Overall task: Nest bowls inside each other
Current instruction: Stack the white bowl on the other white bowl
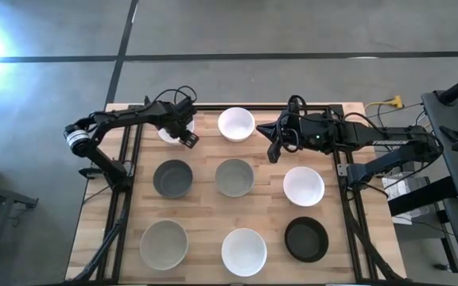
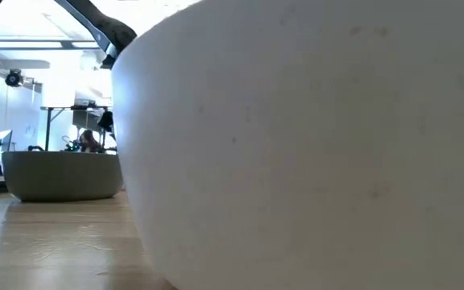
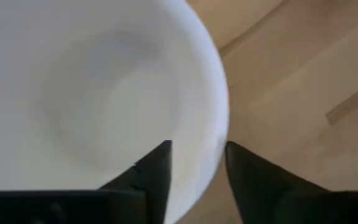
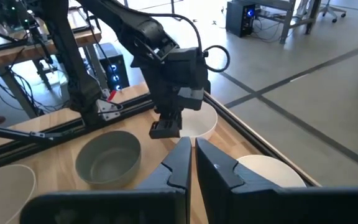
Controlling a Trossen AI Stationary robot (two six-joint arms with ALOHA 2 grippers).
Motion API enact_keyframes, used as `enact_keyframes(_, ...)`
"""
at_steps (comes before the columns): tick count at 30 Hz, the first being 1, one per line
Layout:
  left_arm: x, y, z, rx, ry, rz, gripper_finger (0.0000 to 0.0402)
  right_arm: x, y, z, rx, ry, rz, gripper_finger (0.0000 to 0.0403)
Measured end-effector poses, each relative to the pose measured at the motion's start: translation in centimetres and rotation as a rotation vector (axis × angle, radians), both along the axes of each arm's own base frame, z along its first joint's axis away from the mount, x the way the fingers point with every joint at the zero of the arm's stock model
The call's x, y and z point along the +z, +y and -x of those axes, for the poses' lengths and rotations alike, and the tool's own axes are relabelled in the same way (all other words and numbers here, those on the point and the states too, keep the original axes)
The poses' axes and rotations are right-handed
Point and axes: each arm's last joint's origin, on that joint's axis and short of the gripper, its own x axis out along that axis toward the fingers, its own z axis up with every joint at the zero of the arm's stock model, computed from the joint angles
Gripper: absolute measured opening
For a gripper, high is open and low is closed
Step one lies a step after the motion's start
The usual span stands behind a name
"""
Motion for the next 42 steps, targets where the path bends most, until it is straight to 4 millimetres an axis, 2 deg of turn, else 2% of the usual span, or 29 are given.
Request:
enact_keyframes(3, -0.2, 0.0, -0.1, -0.002, 0.007, 0.005, 0.0077, 0.0, 0.0, 0.0, -0.001, 0.000, 0.001, 0.0018)
enact_keyframes(6, -0.5, 0.0, -0.1, -0.018, 0.020, 0.011, 0.0056, 0.0, 0.0, 0.0, -0.001, 0.000, 0.001, 0.0018)
enact_keyframes(21, -2.1, 0.4, -0.5, -0.031, 0.063, 0.046, 0.0048, 0.0, 0.0, 0.0, -0.003, 0.000, 0.001, 0.0018)
enact_keyframes(24, -2.1, 0.4, -0.5, -0.032, 0.061, 0.045, 0.0033, 0.0, 0.0, 0.0, -0.003, 0.000, 0.001, 0.0018)
enact_keyframes(27, -1.8, 0.3, -0.5, -0.033, 0.052, 0.037, 0.0007, 0.0, 0.0, 0.0, -0.003, 0.000, 0.001, 0.0018)
enact_keyframes(34, -0.7, 0.2, -0.3, -0.049, 0.027, 0.011, 0.0001, 0.0, 0.0, 0.0, -0.003, 0.000, 0.001, 0.0018)
enact_keyframes(42, 2.3, -0.2, -0.3, -0.057, -0.068, -0.062, 0.0000, 0.0, 0.0, 0.0, -0.002, 0.001, 0.001, 0.0018)
